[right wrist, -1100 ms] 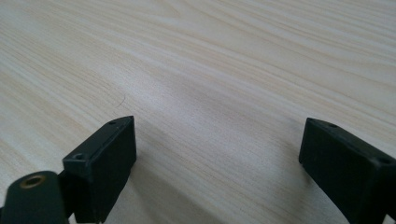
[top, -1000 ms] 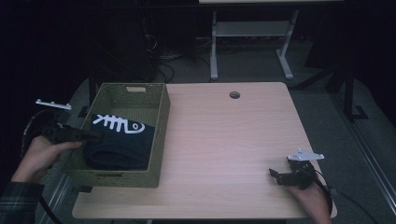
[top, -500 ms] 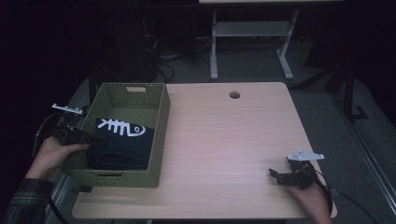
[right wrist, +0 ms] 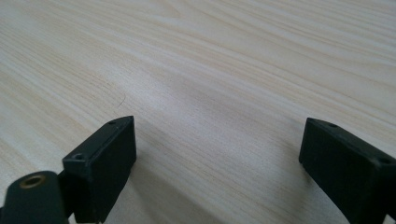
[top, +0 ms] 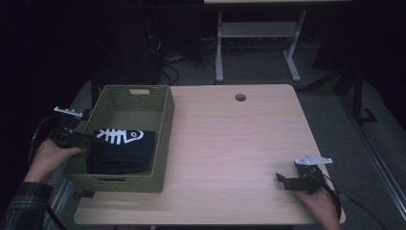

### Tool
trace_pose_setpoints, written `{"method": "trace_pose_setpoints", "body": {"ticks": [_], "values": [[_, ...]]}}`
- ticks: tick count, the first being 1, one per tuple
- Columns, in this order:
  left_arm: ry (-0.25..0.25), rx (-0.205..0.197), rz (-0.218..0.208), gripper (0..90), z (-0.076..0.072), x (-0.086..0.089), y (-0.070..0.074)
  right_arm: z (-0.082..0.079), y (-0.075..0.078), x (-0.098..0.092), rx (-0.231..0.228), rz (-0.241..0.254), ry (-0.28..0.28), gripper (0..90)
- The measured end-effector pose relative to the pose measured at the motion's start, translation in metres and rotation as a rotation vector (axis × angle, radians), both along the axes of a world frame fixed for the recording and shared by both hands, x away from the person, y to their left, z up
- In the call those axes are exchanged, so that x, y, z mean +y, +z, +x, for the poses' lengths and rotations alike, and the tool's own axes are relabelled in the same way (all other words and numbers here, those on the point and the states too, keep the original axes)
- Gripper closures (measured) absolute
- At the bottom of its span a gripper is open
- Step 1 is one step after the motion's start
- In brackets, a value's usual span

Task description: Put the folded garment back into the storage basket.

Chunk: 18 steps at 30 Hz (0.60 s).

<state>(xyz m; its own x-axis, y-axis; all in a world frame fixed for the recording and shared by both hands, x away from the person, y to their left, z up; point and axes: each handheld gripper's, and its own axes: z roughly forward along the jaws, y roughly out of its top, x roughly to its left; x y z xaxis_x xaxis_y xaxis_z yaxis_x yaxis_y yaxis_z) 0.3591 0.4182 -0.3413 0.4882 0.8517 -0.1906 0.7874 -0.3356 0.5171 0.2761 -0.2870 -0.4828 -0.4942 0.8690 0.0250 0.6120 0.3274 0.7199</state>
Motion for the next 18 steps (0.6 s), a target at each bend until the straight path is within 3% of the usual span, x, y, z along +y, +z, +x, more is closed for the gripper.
{"method": "trace_pose_setpoints", "body": {"ticks": [4,10,18], "values": [[0.047,-0.015,0.034,22.7,-0.003,0.004,0.003,0.0,0.0,0.0,0.0,0.0,0.0,10.5],[0.042,-0.037,0.025,17.6,-0.009,-0.002,0.006,0.0,0.0,0.0,0.0,0.0,0.0,10.4],[0.025,-0.087,0.022,13.7,-0.014,-0.027,0.013,0.0,0.0,0.0,0.0,0.0,0.001,10.4]]}}
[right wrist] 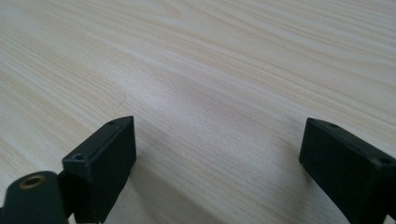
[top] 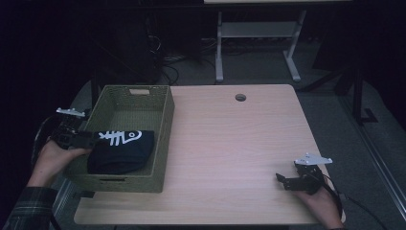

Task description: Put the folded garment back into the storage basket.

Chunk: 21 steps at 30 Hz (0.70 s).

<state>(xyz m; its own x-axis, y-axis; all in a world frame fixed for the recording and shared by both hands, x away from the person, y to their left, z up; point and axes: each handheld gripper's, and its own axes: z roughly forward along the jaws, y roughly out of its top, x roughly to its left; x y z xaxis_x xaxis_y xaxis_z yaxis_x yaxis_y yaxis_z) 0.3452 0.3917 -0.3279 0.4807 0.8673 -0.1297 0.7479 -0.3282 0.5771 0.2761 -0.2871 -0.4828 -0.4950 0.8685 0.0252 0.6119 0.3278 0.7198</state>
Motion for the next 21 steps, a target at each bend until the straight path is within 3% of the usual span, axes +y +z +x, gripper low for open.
{"method": "trace_pose_setpoints", "body": {"ticks": [15,21], "values": [[-0.07,-0.099,0.0,12.9,-0.002,-0.066,0.017,0.0,0.0,0.0,0.0,0.0,0.0,10.4],[-0.112,-0.131,-0.023,13.0,0.002,-0.094,0.021,0.0,0.0,0.0,0.0,0.0,0.0,10.4]]}}
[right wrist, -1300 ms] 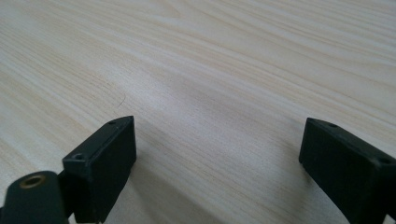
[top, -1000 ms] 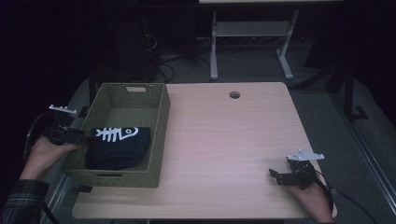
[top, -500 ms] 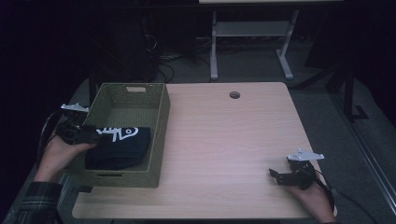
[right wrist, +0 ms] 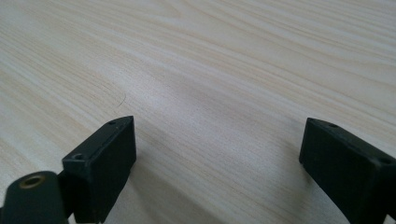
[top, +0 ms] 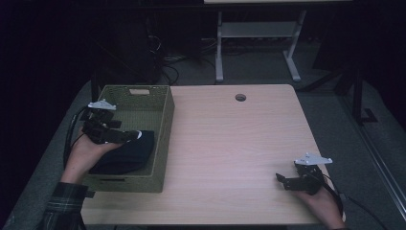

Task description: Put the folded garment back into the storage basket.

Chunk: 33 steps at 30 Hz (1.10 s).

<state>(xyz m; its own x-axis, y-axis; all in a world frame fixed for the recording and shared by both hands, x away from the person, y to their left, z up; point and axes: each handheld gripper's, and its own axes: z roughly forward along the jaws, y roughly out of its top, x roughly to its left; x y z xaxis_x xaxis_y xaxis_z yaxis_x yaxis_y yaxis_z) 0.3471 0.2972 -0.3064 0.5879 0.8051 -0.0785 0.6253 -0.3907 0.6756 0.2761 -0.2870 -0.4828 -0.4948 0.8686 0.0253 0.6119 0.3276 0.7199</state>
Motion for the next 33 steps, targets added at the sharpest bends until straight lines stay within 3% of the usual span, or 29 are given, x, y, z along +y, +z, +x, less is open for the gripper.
{"method": "trace_pose_setpoints", "body": {"ticks": [8,14,33], "values": [[-0.051,-0.048,-0.019,13.1,-0.003,-0.037,0.005,0.0,0.0,0.0,0.0,-0.001,0.0,10.4],[-0.092,-0.055,-0.034,13.1,-0.003,-0.062,0.002,0.0,0.0,0.0,0.0,-0.001,0.0,10.4],[-0.241,-0.067,-0.077,13.1,-0.009,-0.151,-0.028,0.0,0.0,0.0,0.0,-0.001,0.0,10.4]]}}
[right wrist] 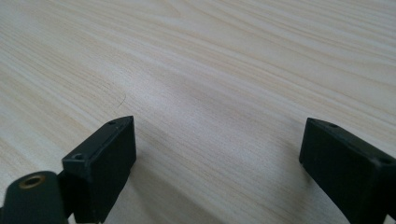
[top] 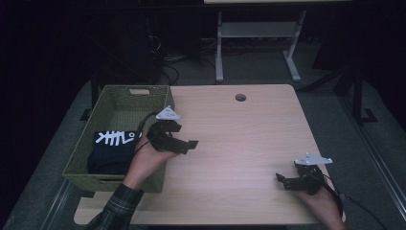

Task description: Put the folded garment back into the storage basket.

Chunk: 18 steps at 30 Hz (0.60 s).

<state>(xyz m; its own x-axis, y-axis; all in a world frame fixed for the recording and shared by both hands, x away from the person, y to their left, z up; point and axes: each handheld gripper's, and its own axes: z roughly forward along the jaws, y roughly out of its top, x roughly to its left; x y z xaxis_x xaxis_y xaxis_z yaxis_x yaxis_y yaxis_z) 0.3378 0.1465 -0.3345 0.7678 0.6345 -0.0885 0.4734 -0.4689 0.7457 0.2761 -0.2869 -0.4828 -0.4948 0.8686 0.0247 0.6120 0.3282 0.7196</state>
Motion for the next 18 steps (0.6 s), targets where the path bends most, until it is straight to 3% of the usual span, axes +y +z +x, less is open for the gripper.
{"method": "trace_pose_setpoints", "body": {"ticks": [5,12,18], "values": [[-0.028,-0.005,0.011,13.1,-0.003,-0.021,-0.012,0.0,0.0,0.0,0.0,0.0,0.0,10.4],[-0.027,-0.031,0.001,12.8,-0.01,-0.044,-0.032,0.0,0.0,0.0,0.0,0.001,0.0,10.4],[-0.038,-0.018,0.018,12.8,-0.014,-0.058,-0.053,0.0,0.0,0.0,0.001,0.001,-0.001,10.4]]}}
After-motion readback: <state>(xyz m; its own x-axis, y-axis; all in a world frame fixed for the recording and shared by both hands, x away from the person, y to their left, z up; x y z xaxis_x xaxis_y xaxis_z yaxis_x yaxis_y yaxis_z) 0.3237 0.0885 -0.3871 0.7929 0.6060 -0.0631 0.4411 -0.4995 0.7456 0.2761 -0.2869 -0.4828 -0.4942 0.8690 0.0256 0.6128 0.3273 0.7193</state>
